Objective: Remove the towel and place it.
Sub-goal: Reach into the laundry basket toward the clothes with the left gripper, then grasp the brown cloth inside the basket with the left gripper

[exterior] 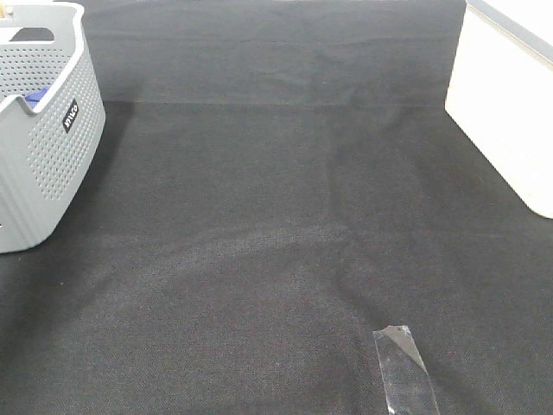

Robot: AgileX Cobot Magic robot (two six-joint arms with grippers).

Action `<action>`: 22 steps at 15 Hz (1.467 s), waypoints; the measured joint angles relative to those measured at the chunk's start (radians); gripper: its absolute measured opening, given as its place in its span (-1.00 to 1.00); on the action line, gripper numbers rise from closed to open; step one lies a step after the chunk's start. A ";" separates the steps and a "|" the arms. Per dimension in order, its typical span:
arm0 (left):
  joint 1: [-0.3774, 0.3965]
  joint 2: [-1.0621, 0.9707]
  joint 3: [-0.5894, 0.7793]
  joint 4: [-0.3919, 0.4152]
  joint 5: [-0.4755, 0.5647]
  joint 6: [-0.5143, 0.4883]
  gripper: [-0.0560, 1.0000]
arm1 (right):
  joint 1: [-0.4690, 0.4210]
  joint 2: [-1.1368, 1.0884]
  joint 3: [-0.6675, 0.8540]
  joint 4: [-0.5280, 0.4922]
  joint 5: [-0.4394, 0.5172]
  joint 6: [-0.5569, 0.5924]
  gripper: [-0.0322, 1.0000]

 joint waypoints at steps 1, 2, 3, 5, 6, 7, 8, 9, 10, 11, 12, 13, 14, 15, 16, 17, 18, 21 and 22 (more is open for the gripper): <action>0.006 0.085 -0.054 0.005 -0.001 0.022 0.99 | 0.000 0.000 0.000 -0.001 0.000 0.000 0.92; 0.009 0.160 -0.104 0.008 -0.001 0.040 0.99 | 0.000 0.000 0.000 -0.002 0.000 0.000 0.92; 0.009 0.217 -0.140 0.005 -0.002 0.060 0.99 | 0.000 0.000 0.000 -0.003 0.000 0.000 0.92; 0.009 0.309 -0.192 -0.007 -0.002 0.093 0.98 | 0.000 0.000 0.000 -0.006 0.000 0.000 0.92; 0.009 0.340 -0.200 -0.006 -0.003 0.104 0.98 | 0.000 0.000 0.000 -0.008 0.000 0.000 0.92; 0.009 0.360 -0.201 0.005 -0.002 0.115 0.98 | 0.000 0.000 0.000 -0.008 0.000 0.000 0.92; 0.012 0.377 -0.201 0.015 -0.001 0.125 0.98 | 0.000 0.000 0.000 -0.008 0.000 0.001 0.92; 0.017 0.384 -0.203 0.015 -0.001 0.135 0.98 | 0.000 0.000 0.000 -0.009 0.000 0.005 0.92; 0.029 0.390 -0.203 0.013 -0.003 0.142 0.98 | 0.000 0.000 0.000 -0.015 0.000 0.009 0.92; 0.041 0.397 -0.203 0.011 -0.004 0.145 0.98 | 0.000 0.000 0.000 -0.027 0.000 0.026 0.92; 0.054 0.404 -0.203 0.007 -0.004 0.145 0.98 | 0.000 0.000 0.000 -0.042 0.000 0.037 0.92; 0.065 0.409 -0.203 0.003 -0.005 0.149 0.98 | 0.000 0.000 0.000 -0.055 0.000 0.056 0.92; 0.068 0.415 -0.203 0.003 -0.005 0.151 0.98 | 0.000 0.000 0.000 -0.069 0.000 0.068 0.92; 0.068 0.420 -0.203 0.000 -0.006 0.160 0.98 | 0.000 0.000 0.000 -0.070 0.000 0.078 0.92; 0.068 0.428 -0.203 -0.012 -0.012 0.168 0.98 | 0.000 0.000 0.000 -0.070 0.000 0.079 0.92; 0.068 0.437 -0.203 -0.021 -0.020 0.171 0.98 | 0.000 0.000 0.000 -0.070 0.000 0.079 0.92; 0.068 0.448 -0.203 -0.023 -0.031 0.175 0.98 | 0.000 0.000 0.000 -0.069 0.000 0.079 0.92; 0.068 0.455 -0.203 -0.025 -0.058 0.175 0.95 | 0.000 0.000 0.000 -0.069 0.000 0.079 0.92; 0.068 0.455 -0.203 -0.025 -0.070 0.175 0.91 | 0.000 0.000 0.000 -0.068 0.000 0.079 0.92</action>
